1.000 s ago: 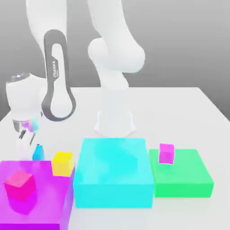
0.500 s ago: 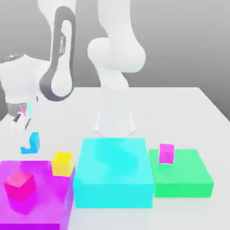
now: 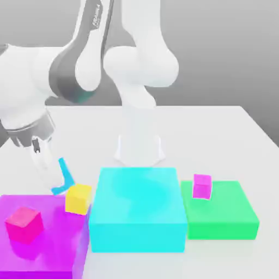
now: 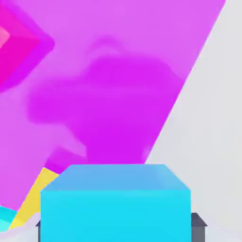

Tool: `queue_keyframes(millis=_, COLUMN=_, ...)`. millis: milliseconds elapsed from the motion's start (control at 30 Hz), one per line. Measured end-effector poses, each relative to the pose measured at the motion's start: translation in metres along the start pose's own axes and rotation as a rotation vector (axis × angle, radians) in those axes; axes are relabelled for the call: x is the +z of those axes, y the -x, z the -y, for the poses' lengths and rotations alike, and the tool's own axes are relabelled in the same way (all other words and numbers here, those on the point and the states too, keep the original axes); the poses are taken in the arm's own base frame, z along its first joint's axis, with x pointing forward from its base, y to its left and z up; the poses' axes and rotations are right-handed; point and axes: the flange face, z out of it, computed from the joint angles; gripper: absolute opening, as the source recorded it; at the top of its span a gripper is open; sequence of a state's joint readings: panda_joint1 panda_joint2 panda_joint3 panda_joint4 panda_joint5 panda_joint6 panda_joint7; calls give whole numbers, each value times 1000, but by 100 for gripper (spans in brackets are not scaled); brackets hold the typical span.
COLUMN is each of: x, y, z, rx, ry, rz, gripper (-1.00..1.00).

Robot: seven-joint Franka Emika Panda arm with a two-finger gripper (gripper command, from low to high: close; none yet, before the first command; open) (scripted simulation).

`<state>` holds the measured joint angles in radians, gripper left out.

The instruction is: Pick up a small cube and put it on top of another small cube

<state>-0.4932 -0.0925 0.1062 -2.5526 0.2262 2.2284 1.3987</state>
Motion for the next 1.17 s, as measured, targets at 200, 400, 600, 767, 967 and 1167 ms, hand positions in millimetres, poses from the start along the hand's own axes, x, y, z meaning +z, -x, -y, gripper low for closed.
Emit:
queue_keyframes(millis=200, x=-5, y=126, z=-31, rx=41, ry=-22, rz=14, gripper=-100)
queue_keyframes(millis=400, x=4, y=240, z=-101, rx=68, ry=-27, rz=13, gripper=-100)
queue_keyframes(millis=600, x=26, y=311, z=-191, rx=122, ry=-42, rz=-11, gripper=-100)
queue_keyframes(millis=767, x=56, y=274, z=-211, rx=339, ry=-182, rz=-91, gripper=-100)
queue_keyframes(millis=967, x=103, y=246, z=-202, rx=438, ry=-255, rz=-128, gripper=-100)
queue_keyframes(millis=1167, x=128, y=241, z=-199, rx=437, ry=-253, rz=-124, gripper=100)
